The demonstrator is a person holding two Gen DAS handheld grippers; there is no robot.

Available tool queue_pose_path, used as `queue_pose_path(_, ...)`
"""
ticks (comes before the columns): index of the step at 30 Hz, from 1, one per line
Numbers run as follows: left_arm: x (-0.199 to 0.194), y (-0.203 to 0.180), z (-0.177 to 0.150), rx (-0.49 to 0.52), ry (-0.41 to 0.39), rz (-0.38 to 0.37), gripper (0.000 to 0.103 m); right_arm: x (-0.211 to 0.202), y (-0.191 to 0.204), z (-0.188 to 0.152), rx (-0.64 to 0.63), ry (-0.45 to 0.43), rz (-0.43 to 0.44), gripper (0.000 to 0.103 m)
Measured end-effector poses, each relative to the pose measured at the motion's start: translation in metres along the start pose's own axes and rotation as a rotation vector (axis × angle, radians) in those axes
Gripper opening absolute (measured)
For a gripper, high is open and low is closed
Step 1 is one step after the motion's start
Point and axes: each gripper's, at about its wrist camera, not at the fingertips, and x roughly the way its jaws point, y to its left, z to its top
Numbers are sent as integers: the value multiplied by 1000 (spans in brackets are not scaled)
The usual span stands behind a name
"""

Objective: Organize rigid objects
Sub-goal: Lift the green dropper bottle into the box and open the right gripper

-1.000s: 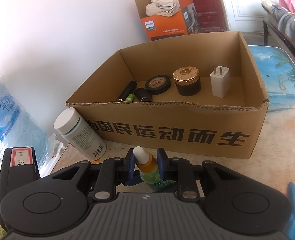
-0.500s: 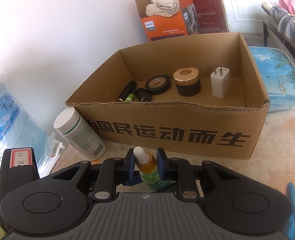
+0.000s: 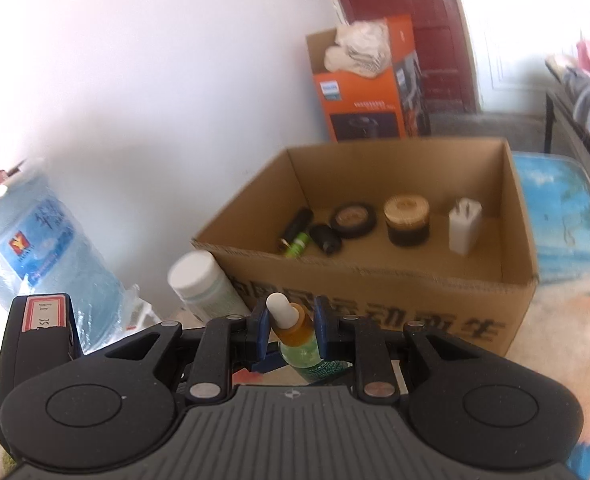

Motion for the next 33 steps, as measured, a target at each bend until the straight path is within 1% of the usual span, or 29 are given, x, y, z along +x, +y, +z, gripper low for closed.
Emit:
queue_pose_path(4, -24, 8, 23, -3, -78, 16, 31, -19, 15, 23, -63, -76, 30, 25)
queue_pose_path(7, -35, 17, 44, -12, -121, 24, 31, -26, 22, 44, -104, -119, 53, 25)
queue_pose_path(9, -33, 23, 59, -21, -136, 24, 31, -26, 26, 59, -136, -143, 56, 25)
queue_pose_path(12, -19, 34, 81, -45, -128, 23, 31, -15, 23, 80, -157, -155, 58, 25)
queue_pose_path(15, 8, 49, 97, -97, -71, -7, 31, 8, 10, 99, -135, -129, 57, 25)
queue_pose_path(19, 50, 65, 105, -168, 49, -41, 31, 52, -19, 116, -65, -51, 57, 25)
queue_pose_path(22, 83, 75, 106, -199, 142, -38, 31, 87, -44, 120, -1, 18, 71, 25)
queue_pose_path(26, 118, 83, 103, -226, 240, -26, 31, 125, -74, 123, 80, 93, 92, 25)
queue_pose_path(30, 138, 90, 101, -266, 314, -24, 31, 148, -90, 120, 120, 147, 105, 25)
queue_pose_path(33, 147, 98, 106, -298, 355, -29, 31, 159, -98, 117, 138, 182, 111, 25)
